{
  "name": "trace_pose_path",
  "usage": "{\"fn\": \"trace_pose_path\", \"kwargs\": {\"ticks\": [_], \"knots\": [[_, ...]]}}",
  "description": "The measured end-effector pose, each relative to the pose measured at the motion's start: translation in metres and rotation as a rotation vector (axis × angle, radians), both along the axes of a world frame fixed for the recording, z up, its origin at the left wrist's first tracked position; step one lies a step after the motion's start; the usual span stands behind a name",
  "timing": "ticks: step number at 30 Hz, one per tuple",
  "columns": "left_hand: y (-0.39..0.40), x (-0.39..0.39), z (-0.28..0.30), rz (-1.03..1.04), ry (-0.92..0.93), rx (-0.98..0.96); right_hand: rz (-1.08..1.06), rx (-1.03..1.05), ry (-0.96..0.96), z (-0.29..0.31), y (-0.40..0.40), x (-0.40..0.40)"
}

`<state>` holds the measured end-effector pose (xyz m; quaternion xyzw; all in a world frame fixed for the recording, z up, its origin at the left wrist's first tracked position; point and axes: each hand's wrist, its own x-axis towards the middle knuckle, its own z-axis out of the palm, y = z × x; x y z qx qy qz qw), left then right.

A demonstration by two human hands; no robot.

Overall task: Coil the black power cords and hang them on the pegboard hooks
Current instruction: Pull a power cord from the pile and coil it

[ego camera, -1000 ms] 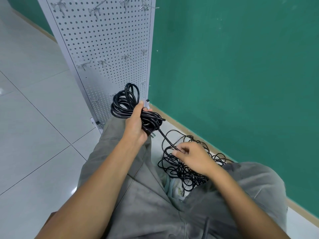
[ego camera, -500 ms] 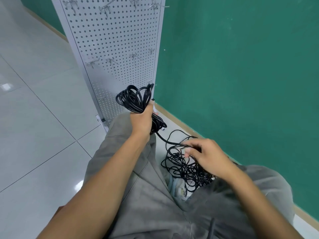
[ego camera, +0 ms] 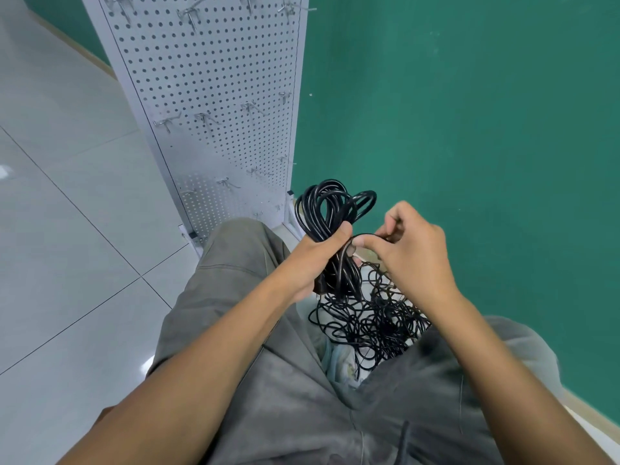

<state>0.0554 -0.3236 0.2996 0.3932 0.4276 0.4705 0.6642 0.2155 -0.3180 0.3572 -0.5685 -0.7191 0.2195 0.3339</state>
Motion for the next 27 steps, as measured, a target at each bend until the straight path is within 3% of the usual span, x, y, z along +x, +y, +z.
{"fn": "trace_pose_path", "kwargs": {"ticks": [7,12,18,21,27], "knots": [[-0.001,-0.007,-0.001,-0.234,-0.088,-0.145,-0.052,-0.058,0.047,-0.01,0.004,0.0],[0.0,-0.007,-0.001,-0.208,-0.306,-0.174,0.106,-0.249,0.306,-0.021,0.009,0.01],[0.006,-0.019,0.003,-0.107,-0.563,-0.148,0.141,-0.403,0.018,-0.072,0.01,0.039],[0.006,-0.017,0.004,-0.075,-0.542,-0.156,0.079,-0.402,0.062,-0.083,0.008,0.044],[0.011,-0.021,-0.002,-0.051,-0.425,-0.204,-0.028,-0.4,0.427,-0.065,0.001,0.03]]}}
